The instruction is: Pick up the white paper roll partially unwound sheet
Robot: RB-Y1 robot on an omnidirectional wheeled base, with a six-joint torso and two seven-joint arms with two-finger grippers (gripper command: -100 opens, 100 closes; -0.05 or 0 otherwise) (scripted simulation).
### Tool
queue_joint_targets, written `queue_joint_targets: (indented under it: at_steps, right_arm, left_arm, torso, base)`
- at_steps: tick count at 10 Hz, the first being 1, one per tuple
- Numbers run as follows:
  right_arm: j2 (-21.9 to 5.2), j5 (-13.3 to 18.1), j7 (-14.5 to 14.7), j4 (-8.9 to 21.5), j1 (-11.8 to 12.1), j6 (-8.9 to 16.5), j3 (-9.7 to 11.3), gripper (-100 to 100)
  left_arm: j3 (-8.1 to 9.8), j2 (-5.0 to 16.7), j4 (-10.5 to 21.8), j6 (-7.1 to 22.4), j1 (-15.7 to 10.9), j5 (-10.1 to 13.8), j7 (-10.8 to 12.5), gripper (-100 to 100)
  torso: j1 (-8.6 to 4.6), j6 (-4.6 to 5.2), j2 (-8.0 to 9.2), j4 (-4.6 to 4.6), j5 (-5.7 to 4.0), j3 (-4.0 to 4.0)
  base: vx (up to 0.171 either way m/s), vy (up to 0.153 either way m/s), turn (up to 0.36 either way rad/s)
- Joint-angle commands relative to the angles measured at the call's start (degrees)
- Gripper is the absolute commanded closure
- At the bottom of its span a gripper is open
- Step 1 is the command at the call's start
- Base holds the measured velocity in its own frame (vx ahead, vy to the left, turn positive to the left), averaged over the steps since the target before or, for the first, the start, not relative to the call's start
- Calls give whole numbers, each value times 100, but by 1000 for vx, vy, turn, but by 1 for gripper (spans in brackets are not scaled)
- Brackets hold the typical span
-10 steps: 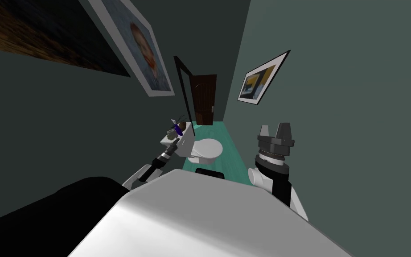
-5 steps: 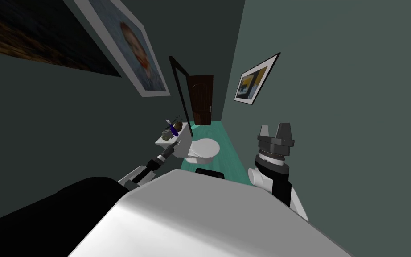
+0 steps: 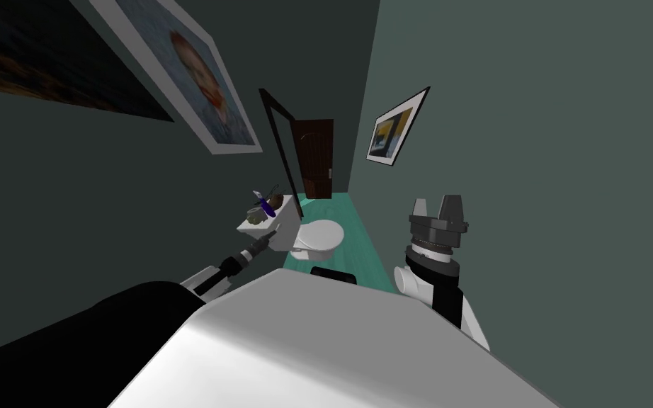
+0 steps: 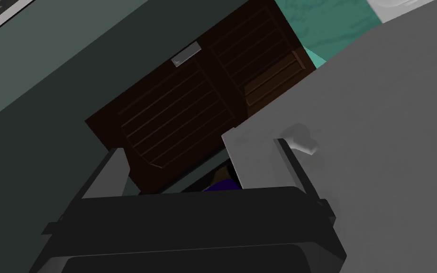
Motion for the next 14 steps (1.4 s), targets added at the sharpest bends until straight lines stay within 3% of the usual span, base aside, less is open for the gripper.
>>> queue_joint_targets:
  at_steps: [1, 2, 5, 6, 7, 10, 13, 14]
  right_arm:
    - [0, 0, 0, 0, 0, 0, 0, 0]
    - [0, 0, 0, 0, 0, 0, 0, 0]
    - [0, 0, 0, 0, 0, 0, 0, 0]
    - [0, 0, 0, 0, 0, 0, -1, 0]
    - [0, 0, 0, 0, 0, 0, 0, 0]
    - [0, 0, 0, 0, 0, 0, -1, 0]
    - [0, 0, 0, 0, 0, 0, 0, 0]
    - [-1, 0, 0, 0, 1, 0, -1, 0]
  left_arm:
    - [-22, 272, 231, -6, -38, -7, 117, -100]
    - [-22, 438, 423, -18, 49, -35, 267, -100]
    - [-25, 897, 818, -33, 134, -64, 412, -100]
    - [-28, 1093, 1114, -49, 218, -93, 552, -100]
    - [-28, 1203, 1115, -49, 218, -93, 552, -100]
    - [-39, 1711, 1630, -87, 378, -153, 811, -100]
    - [-46, 2078, 1998, -107, 453, -183, 930, -100]
    - [-54, 2308, 2191, -129, 525, -212, 1042, -100]
  torso:
    - [0, 0, 0, 0, 0, 0]
    - [7, 1, 0, 0, 1, 0]
    - [7, 1, -3, -1, 2, -2]
    - [10, 0, -3, 0, 0, -2]
    - [8, 1, -4, -1, 1, -2]
    - [11, -1, -4, -1, 1, -2]
    - [8, 1, -11, -2, 1, -6]
    - [15, 0, -8, -2, 2, -5]
  base:
    - [1, -86, -25]
    - [16, -96, -80]
    - [14, -85, -45]
    - [18, -85, -69]
    - [17, -77, -29]
    - [20, -86, -51]
    - [29, -77, -40]
    - [23, -78, -47]
